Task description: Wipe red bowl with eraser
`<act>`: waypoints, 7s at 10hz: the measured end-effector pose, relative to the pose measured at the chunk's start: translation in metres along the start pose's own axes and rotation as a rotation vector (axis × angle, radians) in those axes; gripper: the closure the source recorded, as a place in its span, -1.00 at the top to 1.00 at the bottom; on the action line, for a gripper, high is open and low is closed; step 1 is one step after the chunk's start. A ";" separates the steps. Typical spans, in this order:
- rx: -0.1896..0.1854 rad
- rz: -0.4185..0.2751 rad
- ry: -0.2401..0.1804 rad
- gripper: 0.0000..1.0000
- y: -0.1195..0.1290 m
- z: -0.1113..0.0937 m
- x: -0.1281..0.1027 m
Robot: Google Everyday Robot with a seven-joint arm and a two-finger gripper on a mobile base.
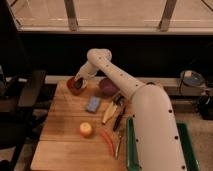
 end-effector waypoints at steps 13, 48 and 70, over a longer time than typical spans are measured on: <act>-0.010 0.026 0.022 -1.00 -0.011 0.032 0.012; -0.059 -0.030 -0.116 -1.00 -0.007 0.035 0.017; -0.100 -0.062 -0.098 -1.00 -0.008 0.024 0.024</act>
